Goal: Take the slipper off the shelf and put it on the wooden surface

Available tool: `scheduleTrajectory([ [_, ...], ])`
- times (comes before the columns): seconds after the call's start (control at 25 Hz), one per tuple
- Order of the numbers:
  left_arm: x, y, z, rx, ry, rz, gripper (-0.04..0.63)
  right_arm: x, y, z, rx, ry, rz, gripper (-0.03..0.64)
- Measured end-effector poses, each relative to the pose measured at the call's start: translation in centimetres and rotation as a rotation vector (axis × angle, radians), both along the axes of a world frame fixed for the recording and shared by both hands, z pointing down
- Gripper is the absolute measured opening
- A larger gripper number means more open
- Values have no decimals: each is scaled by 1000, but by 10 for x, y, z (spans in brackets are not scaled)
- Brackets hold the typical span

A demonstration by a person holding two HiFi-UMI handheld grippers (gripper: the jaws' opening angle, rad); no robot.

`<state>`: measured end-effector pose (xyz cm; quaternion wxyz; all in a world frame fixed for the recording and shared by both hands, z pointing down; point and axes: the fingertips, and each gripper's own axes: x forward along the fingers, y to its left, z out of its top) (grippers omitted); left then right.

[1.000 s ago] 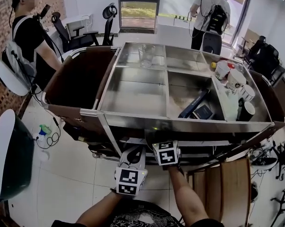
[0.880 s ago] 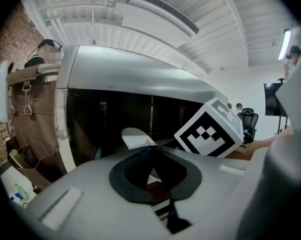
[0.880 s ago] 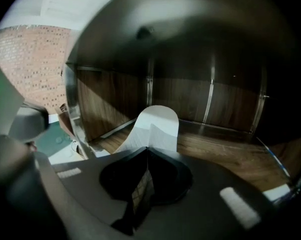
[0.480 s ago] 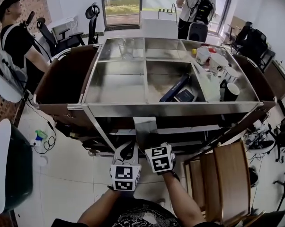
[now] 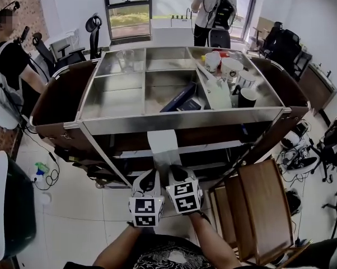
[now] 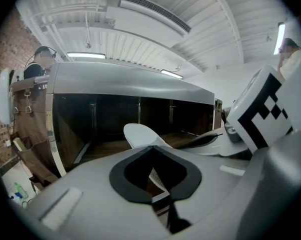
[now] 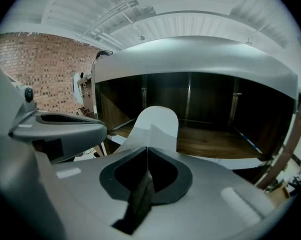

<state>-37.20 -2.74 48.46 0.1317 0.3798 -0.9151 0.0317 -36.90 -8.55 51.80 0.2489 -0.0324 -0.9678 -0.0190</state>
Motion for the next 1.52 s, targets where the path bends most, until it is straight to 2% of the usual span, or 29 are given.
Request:
scheduleTrajectory([
  [0.2, 24, -29, -4, 13, -2, 43, 6, 33, -23, 1, -7, -7, 49, 11],
  [0.68, 86, -118, -6, 30, 5, 224, 6, 108, -106, 4, -8, -24, 245, 11],
  [1.12, 163, -211, -9, 22, 2, 501, 6, 192, -190, 9, -32, -35, 526, 11],
  [1.52, 255, -279, 6, -4, 27, 771, 6, 287, -250, 24, -74, -61, 804, 12],
])
